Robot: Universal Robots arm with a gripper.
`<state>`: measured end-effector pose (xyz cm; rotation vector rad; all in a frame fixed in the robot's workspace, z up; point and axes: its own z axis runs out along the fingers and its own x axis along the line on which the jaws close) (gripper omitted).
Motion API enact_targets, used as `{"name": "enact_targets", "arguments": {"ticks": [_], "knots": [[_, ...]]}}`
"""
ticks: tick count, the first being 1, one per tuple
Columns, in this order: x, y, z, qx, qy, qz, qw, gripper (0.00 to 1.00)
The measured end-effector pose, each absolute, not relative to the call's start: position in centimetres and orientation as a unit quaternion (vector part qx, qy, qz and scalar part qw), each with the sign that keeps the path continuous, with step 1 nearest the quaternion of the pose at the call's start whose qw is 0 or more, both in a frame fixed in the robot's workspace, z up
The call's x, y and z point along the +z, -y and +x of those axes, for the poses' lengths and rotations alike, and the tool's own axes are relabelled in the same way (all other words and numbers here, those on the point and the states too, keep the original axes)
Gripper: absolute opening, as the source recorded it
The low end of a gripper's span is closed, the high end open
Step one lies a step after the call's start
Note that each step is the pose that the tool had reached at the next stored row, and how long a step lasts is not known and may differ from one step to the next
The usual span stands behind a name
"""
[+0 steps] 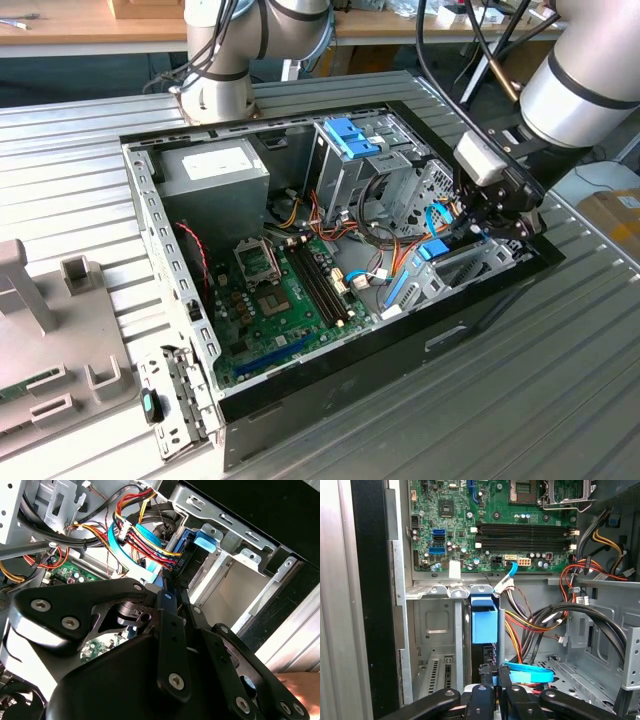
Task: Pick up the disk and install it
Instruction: 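Insert the second disk wire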
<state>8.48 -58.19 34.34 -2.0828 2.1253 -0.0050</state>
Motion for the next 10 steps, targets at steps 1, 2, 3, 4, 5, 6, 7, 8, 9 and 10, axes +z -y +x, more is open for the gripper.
{"name": "enact_targets", "arguments": {"ticks": [1,2,3,4,5,6,7,8,9,10], "knots": [[34.33,58.19,8.48,-0.002,-0.712,-0.698,0.083,0.16],[34.33,58.20,8.48,-0.002,-0.712,-0.698,0.083,0.16],[34.33,58.20,8.48,-0.002,-0.712,-0.698,0.083,0.16],[34.32,58.20,8.48,-0.002,-0.712,-0.698,0.083,0.16],[34.32,58.20,8.48,-0.002,-0.712,-0.698,0.083,0.16],[34.21,58.25,8.48,-0.002,-0.712,-0.698,0.083,0.16],[34.15,58.28,8.48,-0.002,-0.712,-0.698,0.083,0.16],[34.15,58.29,8.48,-0.002,-0.712,-0.698,0.083,0.16],[34.15,58.29,8.48,-0.002,-0.712,-0.698,0.083,0.16],[34.08,58.33,8.48,-0.002,-0.712,-0.698,0.083,0.16]]}}
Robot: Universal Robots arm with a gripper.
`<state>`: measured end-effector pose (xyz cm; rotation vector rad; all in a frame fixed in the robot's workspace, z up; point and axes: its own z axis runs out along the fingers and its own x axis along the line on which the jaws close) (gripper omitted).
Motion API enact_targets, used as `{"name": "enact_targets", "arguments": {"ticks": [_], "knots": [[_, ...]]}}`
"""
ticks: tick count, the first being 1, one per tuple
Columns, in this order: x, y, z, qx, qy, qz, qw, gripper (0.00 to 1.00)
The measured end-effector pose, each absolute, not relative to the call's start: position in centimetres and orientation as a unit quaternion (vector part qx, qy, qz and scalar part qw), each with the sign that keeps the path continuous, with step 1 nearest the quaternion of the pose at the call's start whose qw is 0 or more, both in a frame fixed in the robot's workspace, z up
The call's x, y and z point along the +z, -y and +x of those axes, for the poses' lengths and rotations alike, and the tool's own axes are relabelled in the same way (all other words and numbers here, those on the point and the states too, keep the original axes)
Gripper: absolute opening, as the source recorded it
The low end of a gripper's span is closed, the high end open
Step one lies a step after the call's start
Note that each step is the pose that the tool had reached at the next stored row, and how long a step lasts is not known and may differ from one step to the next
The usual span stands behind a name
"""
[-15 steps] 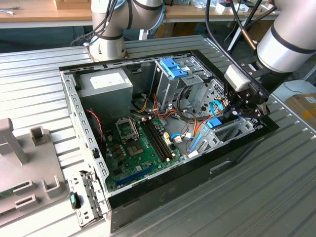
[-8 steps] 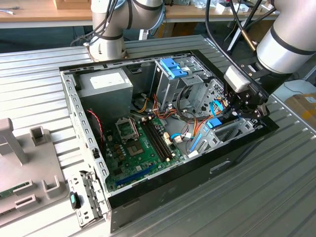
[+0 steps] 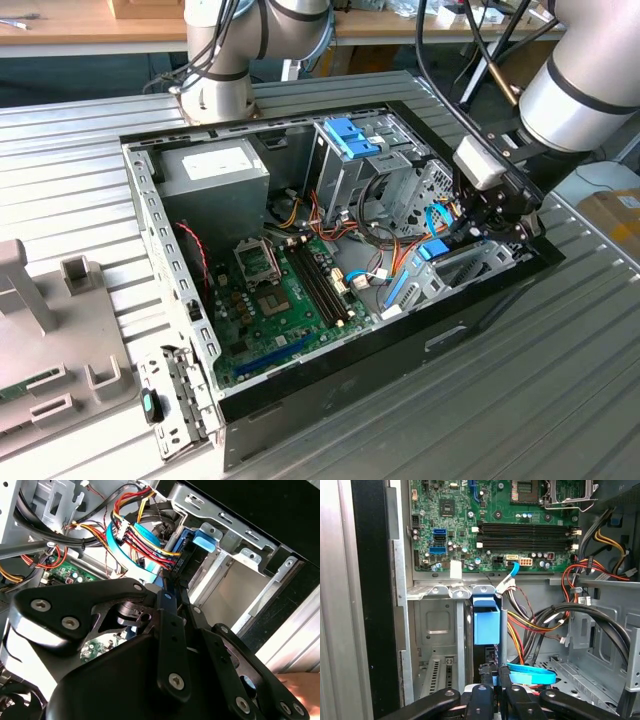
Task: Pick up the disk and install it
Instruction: 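Insert the second disk wire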
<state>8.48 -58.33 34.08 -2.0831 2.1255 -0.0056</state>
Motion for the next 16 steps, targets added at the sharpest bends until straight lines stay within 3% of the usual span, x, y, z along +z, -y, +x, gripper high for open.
{"name": "enact_targets", "arguments": {"ticks": [10,11,14,16], "knots": [[33.89,58.38,8.48,-0.002,-0.712,-0.698,0.083,0.17],[33.88,58.38,8.48,-0.002,-0.712,-0.697,0.083,0.24],[33.92,58.38,8.48,-0.002,-0.712,-0.698,0.083,0.29],[33.91,58.38,8.48,-0.002,-0.712,-0.698,0.083,0.48]]}}
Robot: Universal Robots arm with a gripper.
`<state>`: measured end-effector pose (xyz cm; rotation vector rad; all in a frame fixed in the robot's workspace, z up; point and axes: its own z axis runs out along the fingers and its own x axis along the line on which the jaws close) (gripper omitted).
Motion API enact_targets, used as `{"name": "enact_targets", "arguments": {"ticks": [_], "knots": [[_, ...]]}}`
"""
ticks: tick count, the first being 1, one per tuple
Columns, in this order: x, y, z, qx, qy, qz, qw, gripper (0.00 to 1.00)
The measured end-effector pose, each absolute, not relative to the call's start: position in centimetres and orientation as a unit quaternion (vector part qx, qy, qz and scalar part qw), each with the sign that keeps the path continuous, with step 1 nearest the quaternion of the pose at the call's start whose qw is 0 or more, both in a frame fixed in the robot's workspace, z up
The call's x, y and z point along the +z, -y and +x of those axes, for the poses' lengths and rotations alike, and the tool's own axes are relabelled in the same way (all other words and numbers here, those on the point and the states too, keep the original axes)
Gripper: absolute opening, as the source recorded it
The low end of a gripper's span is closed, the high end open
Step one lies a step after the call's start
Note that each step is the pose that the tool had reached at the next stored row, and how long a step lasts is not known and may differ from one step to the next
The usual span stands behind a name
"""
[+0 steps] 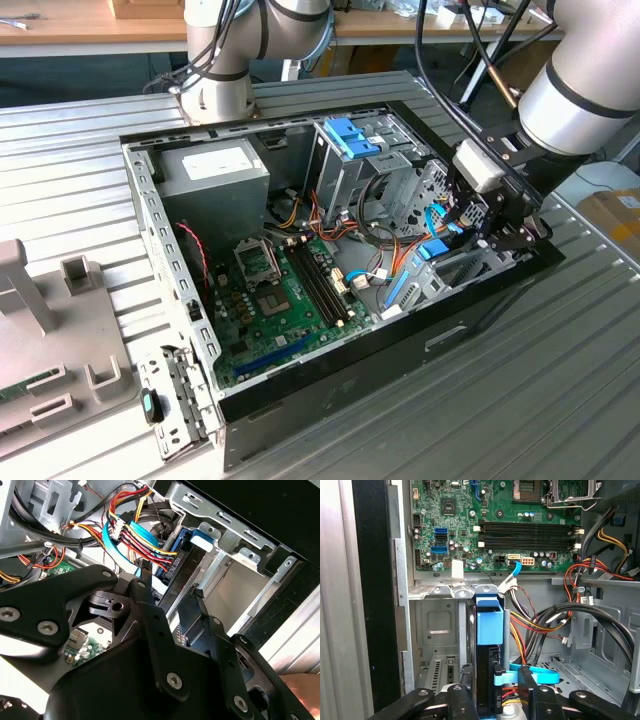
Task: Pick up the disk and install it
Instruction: 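Insert the second disk wire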
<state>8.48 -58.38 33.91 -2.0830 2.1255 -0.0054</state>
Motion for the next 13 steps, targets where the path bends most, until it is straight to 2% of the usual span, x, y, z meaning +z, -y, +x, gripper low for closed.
{"name": "enact_targets", "arguments": {"ticks": [9,13], "knots": [[36.3,58.4,8.5,-0.002,-0.712,-0.698,0.083,0.48],[36.3,58.3,8.5,-0.002,-0.712,-0.698,0.083,0.48]]}}
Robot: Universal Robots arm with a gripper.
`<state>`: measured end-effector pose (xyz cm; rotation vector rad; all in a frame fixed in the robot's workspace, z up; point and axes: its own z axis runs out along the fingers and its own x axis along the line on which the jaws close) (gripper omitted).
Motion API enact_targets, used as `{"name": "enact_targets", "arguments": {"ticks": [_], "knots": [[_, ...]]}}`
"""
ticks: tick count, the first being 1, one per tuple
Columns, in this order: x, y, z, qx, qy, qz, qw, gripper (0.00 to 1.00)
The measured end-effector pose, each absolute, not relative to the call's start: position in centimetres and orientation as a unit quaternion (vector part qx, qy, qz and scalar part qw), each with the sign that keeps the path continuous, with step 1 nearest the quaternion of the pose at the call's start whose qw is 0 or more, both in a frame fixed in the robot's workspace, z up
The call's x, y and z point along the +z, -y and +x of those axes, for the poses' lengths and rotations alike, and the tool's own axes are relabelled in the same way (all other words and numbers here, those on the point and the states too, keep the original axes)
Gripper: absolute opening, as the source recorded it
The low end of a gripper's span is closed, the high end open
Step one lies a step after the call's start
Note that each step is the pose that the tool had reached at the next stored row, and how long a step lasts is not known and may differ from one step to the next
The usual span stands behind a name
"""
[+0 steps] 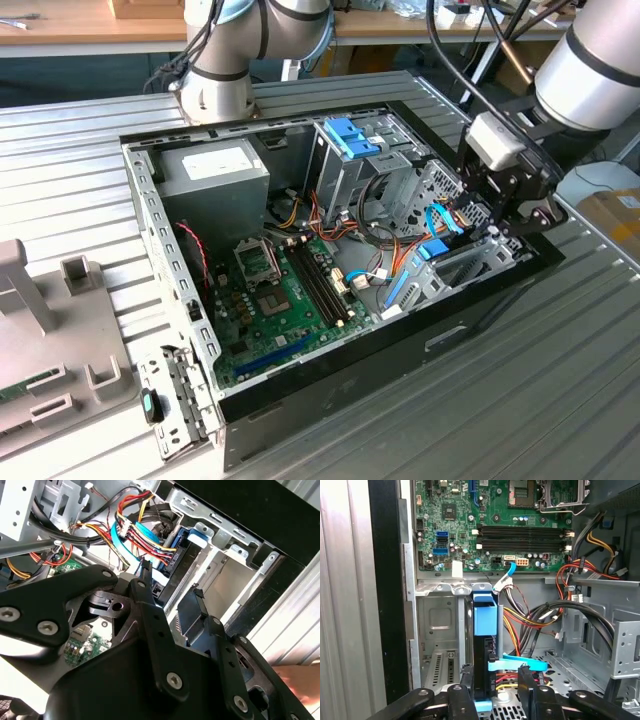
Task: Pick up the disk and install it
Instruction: 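Insert the second disk wire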
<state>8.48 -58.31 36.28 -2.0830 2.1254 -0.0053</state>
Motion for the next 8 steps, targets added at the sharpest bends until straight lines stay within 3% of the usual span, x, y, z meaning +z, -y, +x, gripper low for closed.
{"name": "enact_targets", "arguments": {"ticks": [8], "knots": [[37.21,58.14,8.48,-0.002,-0.712,-0.698,0.083,0.48]]}}
